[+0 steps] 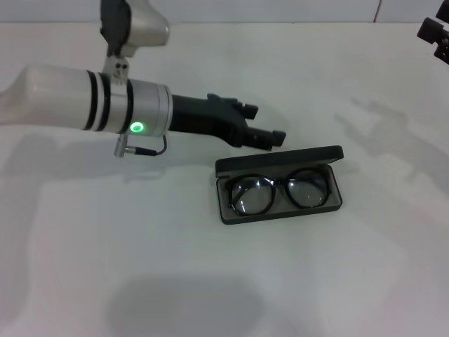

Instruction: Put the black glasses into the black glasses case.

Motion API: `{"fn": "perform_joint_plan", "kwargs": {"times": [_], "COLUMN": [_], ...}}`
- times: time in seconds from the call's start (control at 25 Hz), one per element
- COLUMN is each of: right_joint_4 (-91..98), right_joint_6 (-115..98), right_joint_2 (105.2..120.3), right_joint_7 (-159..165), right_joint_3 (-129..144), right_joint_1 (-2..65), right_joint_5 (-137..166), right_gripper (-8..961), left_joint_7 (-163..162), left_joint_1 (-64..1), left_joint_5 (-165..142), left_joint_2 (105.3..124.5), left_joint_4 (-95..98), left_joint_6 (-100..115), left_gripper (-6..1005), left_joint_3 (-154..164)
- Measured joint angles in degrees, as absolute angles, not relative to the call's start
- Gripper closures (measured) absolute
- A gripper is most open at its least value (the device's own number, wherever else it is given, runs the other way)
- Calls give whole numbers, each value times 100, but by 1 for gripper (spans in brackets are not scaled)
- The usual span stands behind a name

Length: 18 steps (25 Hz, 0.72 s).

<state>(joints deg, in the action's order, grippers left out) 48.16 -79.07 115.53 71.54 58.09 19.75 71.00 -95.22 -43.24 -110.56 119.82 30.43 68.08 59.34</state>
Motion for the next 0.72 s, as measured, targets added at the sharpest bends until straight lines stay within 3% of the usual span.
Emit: {"fn": "perform_joint_plan", "kwargs": {"times": [0.28, 0.72], "right_joint_4": [4810, 4746], "right_joint_6": [-7873, -7642], "right_joint_2": [11550, 11570], "right_joint_7": [7151, 7157], "right_joint_3": [5806, 5870], "right_joint_1": [2016, 2152], "right_joint_5": [7239, 7447], "right_gripper": [480, 475], "left_joint_7": [-8796, -6959], "left_joint_1": [-4223, -3533], "left_joint_5": [-10964, -9848], "left_joint_2": [12007, 12009], "left_joint_4": [2999, 3002], "left_joint_6": [6985, 6844], "left_gripper": [115, 120], "left_joint_3": [6187, 7376]}}
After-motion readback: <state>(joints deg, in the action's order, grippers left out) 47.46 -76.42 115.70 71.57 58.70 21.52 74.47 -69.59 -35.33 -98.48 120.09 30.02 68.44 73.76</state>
